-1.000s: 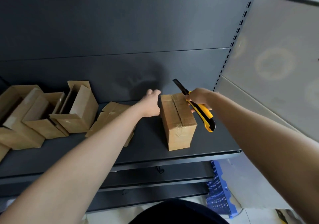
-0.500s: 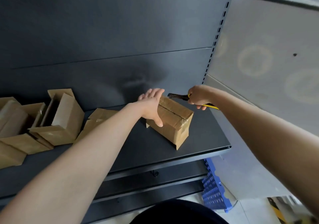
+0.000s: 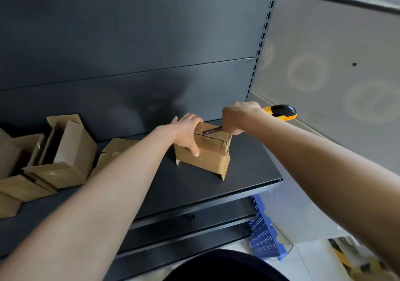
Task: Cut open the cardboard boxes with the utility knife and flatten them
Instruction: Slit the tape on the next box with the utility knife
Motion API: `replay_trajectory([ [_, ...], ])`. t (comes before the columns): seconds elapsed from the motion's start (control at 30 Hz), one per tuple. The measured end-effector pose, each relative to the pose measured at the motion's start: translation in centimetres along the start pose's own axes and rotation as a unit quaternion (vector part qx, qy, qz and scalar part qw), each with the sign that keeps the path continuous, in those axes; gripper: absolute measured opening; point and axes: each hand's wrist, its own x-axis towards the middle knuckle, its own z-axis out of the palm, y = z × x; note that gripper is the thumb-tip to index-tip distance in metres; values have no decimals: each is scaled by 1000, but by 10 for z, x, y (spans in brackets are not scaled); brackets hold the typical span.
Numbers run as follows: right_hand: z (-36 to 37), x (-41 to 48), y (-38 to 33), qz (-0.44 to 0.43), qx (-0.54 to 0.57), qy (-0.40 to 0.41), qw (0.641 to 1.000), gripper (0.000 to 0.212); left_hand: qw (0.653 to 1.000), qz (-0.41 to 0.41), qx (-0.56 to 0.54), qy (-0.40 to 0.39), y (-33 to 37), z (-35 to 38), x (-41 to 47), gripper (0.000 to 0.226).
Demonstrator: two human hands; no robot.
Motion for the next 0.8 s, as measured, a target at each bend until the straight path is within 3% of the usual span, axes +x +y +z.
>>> replay_trajectory([
  [0.23, 11, -2, -1, 7, -30, -22, 999, 11, 1000, -16, -16, 9, -2, 2, -6, 108],
  [0.47, -3, -10, 47, 91, -46, -98, 990, 10, 998, -55, 30, -5, 0, -4, -7, 110],
  [0.53, 6, -10, 64, 117, 21, -95, 988, 8, 994, -85, 70, -25, 0, -6, -9, 118],
  [0.63, 31, -4, 78, 114, 194, -113, 968, 35, 995, -73, 47, -40, 8, -5, -10, 130],
  [0.7, 48, 2, 76, 120, 301, -111, 940, 50, 999, -40, -8, -19, 18, -4, -11, 123],
  [0.8, 66, 6, 68, 121, 401, -117, 901, 55, 997, -35, -64, -6, 30, -4, -17, 107],
])
